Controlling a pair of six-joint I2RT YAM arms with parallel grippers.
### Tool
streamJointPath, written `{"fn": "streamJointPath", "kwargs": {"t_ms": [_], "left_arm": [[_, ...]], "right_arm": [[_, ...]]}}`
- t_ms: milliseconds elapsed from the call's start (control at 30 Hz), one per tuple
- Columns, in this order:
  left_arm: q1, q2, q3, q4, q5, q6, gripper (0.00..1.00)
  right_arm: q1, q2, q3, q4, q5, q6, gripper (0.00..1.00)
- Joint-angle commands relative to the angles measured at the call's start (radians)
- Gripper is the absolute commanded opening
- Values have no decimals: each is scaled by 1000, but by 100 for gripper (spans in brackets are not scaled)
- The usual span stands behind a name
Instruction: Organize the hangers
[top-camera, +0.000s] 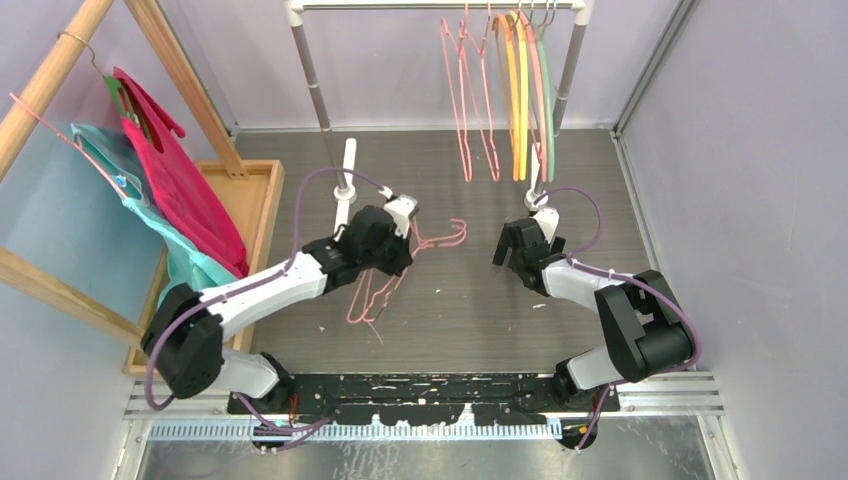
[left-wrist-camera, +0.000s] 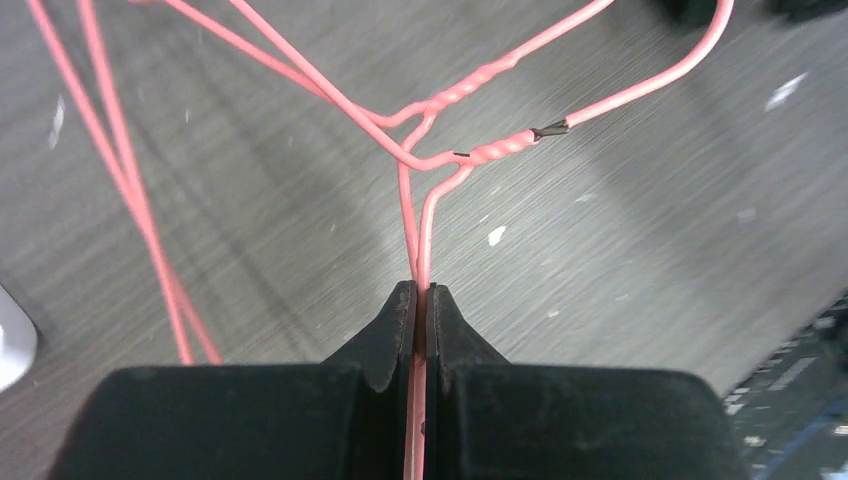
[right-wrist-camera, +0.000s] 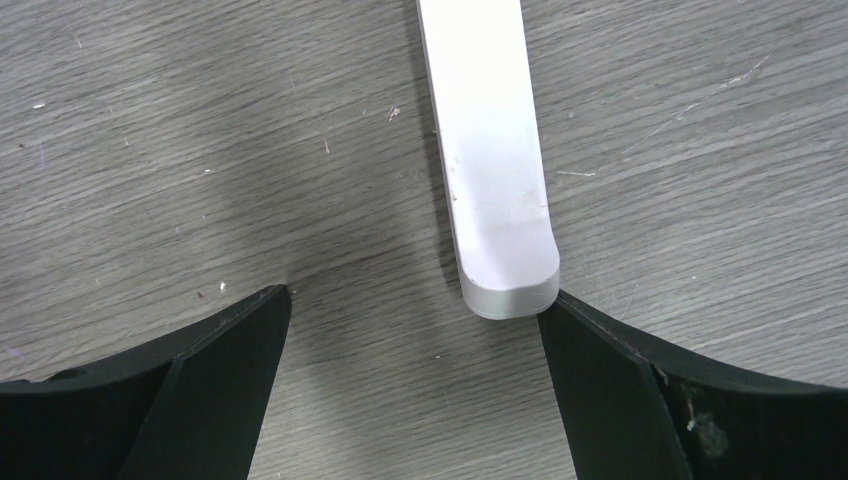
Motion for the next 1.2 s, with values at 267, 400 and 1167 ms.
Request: {"fn": "streamJointPath", "kwargs": {"t_ms": [267, 400, 1167], "left_arm": [[45, -7, 46, 118, 180, -140, 0], [44, 18, -10, 186, 173, -172, 0], [66, -342, 160, 396, -287, -143, 0]], "right_arm": [[-2, -7, 14, 50, -30, 10, 100], [-2, -1, 19, 49, -36, 10, 100], [-2, 20, 17, 59, -40, 14, 100]]}}
